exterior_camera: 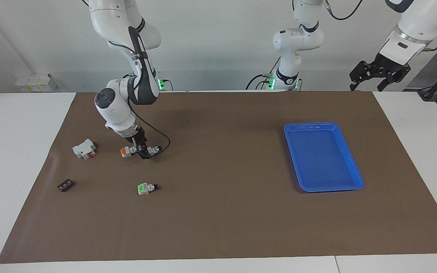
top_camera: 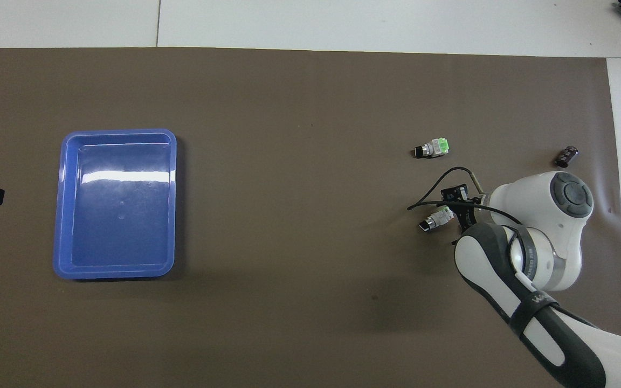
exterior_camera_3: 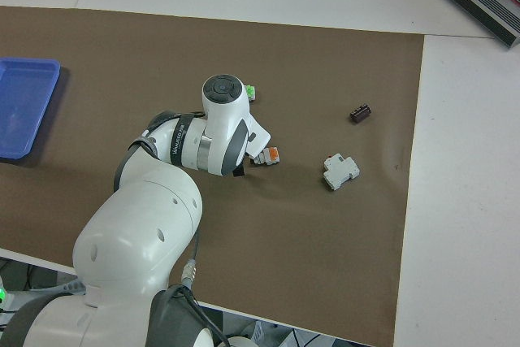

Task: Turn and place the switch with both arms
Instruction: 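Grasp the white switch with the right gripper and lift it, then carry the switch toward the tray while the left gripper reaches toward it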

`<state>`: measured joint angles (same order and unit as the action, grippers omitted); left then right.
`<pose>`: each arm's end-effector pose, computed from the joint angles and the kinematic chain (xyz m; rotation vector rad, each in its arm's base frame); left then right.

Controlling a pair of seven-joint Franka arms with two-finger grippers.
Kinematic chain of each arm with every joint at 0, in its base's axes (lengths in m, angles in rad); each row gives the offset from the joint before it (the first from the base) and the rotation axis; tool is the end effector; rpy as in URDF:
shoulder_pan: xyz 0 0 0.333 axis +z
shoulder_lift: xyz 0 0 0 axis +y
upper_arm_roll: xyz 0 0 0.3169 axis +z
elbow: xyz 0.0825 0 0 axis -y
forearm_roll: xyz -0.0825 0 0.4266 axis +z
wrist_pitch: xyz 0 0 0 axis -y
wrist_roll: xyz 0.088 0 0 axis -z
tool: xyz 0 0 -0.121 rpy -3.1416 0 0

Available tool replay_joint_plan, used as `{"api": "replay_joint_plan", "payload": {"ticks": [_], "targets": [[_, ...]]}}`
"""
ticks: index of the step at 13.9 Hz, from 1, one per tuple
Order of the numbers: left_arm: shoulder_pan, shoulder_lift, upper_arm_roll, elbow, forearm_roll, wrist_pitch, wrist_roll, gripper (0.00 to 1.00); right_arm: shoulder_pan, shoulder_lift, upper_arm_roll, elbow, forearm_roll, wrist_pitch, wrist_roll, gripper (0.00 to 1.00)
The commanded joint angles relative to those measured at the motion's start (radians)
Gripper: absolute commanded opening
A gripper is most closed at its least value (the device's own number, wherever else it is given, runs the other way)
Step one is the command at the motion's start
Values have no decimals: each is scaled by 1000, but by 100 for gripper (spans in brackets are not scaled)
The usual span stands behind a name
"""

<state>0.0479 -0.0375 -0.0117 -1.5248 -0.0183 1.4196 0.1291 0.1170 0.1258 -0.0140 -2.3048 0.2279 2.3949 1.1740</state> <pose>0.5681 0.0180 0.6439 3.1131 -0.1480 -0.1029 0.5432 0.0600 0.2439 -2.4707 1.7662 0.1791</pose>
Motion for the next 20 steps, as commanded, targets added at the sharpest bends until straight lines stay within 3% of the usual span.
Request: {"api": "replay_joint_plan", "payload": {"ticks": [1,4,6,7,8,9,12,17,20], "targets": [[12,-7,-4,-8,-6,-8,14,100,3,-11,5,-16,62,21,-16,92],[12,-7,-4,-8,-6,-8,14,100,4,-6,5,-18,93,24,-20,84],[12,-7,-4,-8,-6,-8,14,100,1,-3,5,-16,93,24,-33,70],[12,-7,-4,-8,-8,-8,14,100,3,-3,5,-16,93,26,-34,53],[12,-7,-4,-8,-6,-8,14,100,4,1,5,-12,94,24,-21,7],[12,-7,-4,-8,-6,-8,14,100,12,9,5,-7,97,21,-22,0],[12,-7,-4,-8,-6,-8,14,100,50,23,5,49,105,-20,-11,0],[12,-7,-4,-8,-6,-8,14,100,128,2,8,259,273,-247,131,0],[-2,-7,-5,-8,-6,-13,12,100,197,2,22,341,374,-241,222,0]]}}
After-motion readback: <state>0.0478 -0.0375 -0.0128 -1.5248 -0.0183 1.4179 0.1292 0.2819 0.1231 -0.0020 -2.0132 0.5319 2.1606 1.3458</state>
